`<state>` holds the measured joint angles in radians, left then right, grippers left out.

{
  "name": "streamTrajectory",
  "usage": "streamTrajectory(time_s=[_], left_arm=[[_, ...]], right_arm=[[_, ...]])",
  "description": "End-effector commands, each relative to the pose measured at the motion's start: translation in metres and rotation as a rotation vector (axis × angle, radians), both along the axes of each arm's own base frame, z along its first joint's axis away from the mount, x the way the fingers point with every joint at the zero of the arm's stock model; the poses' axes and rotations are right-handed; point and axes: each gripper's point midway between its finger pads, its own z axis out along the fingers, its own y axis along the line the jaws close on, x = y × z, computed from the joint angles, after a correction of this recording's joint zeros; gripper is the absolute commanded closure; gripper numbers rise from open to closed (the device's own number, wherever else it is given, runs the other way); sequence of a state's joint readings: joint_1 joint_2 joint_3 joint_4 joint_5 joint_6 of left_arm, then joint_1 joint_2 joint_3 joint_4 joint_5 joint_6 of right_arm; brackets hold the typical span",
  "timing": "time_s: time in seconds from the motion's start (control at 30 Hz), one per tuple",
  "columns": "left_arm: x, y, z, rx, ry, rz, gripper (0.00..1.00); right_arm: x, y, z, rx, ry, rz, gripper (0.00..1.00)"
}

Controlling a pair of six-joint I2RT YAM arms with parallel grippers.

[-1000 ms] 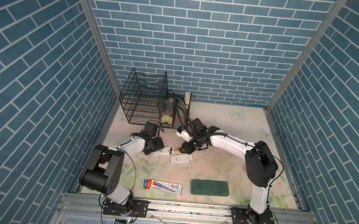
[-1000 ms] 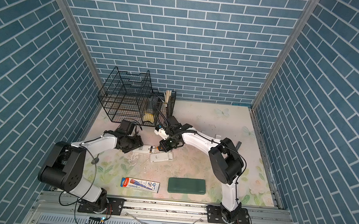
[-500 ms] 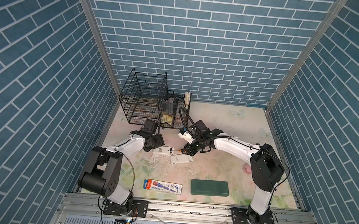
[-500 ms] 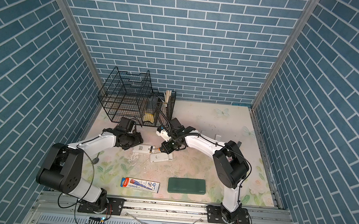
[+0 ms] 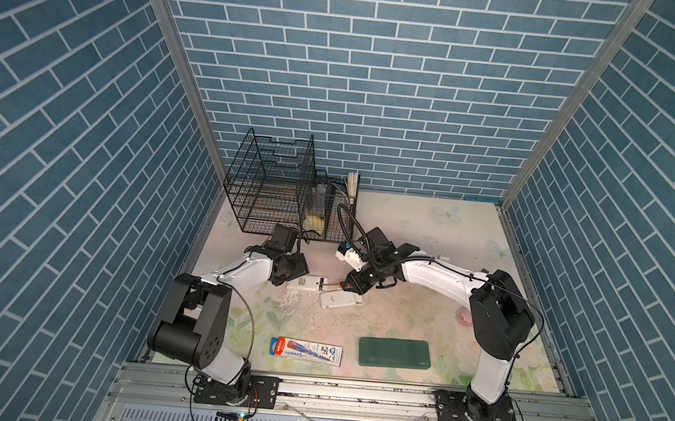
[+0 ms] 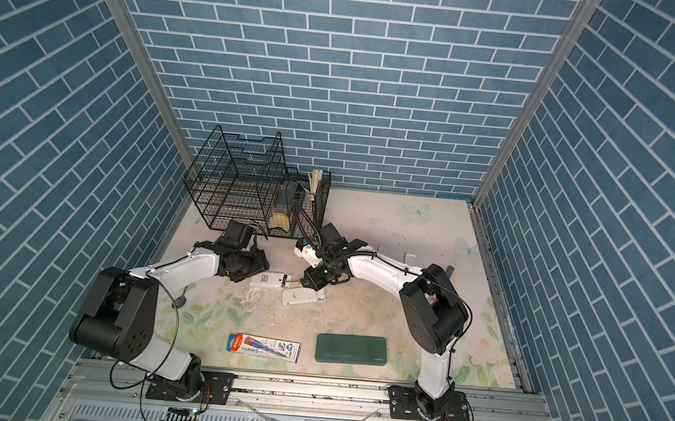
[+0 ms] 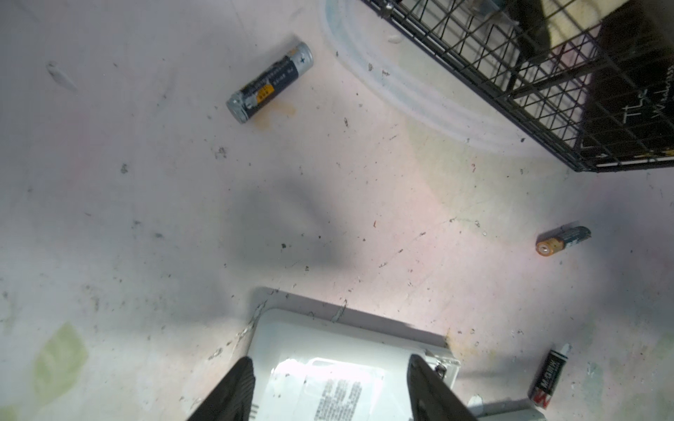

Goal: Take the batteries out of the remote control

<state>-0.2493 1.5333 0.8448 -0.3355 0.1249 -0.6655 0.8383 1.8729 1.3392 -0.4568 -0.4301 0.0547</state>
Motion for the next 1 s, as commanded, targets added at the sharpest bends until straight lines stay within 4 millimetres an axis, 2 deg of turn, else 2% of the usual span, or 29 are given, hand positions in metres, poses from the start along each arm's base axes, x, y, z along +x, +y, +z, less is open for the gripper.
streamTrajectory(time_s=[0.0, 0.3, 0.7, 0.97], left_arm=[[-0.005, 0.000, -0.012, 0.008, 0.032, -0.009, 0.32], [-0.009, -0.001, -0.020, 0.008, 0.047, -0.009, 0.34], [-0.009, -0.008, -0.030, 0.011, 0.073, -0.023, 0.36], [-0.012, -0.002, -0.022, 0.036, 0.056, -0.011, 0.36]], right_arm=[[-0.010, -0.003, -0.009, -0.011, 0.008, 0.040, 1.00], [-0.014, 0.002, -0.018, -0.015, 0.020, 0.051, 1.00], [-0.006, 0.022, -0.021, 0.059, 0.016, 0.044, 1.00], [-0.003, 0.027, -0.003, 0.106, 0.007, 0.023, 1.00]])
